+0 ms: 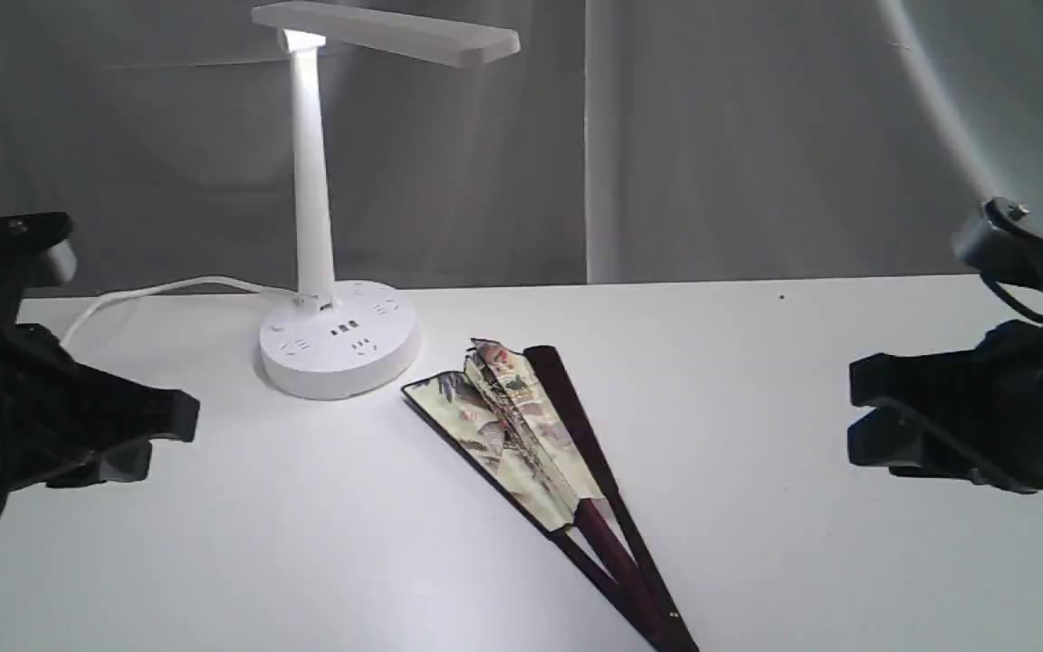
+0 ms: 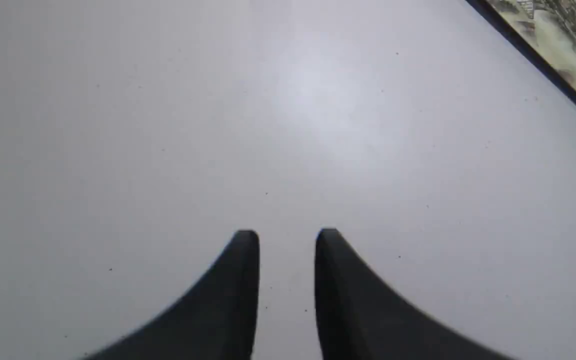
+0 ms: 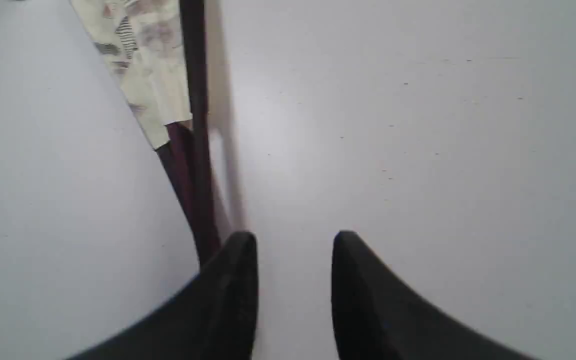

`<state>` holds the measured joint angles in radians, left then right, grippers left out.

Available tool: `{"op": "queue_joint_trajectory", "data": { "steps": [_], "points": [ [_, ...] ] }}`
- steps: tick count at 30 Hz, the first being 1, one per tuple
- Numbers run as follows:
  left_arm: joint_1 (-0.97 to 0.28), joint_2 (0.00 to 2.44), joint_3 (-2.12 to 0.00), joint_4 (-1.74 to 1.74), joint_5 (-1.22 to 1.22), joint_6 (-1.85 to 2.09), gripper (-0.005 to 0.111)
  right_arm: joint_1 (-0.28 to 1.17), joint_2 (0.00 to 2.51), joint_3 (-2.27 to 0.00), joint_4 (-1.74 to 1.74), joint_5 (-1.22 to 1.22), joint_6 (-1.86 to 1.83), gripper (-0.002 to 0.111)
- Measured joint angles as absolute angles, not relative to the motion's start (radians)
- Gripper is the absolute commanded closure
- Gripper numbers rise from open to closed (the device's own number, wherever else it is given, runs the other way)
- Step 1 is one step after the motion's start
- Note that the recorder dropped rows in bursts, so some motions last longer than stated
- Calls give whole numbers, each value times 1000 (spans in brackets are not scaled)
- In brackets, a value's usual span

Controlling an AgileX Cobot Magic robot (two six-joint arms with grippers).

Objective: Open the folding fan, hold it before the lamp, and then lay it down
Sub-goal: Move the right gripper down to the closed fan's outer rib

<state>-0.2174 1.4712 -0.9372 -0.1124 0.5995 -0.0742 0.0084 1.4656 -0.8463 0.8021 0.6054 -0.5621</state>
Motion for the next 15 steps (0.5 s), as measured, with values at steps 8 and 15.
{"op": "queue_joint_trajectory", "data": {
  "steps": [8, 15],
  "points": [
    [-276, 1568, -977, -103, 602, -74, 86, 8, 1614, -909, 1046, 668, -768, 82],
    [-279, 1602, -977, -112, 553, -71, 86, 10, 1740, -949, 1256, 717, -913, 82]
  ]
}}
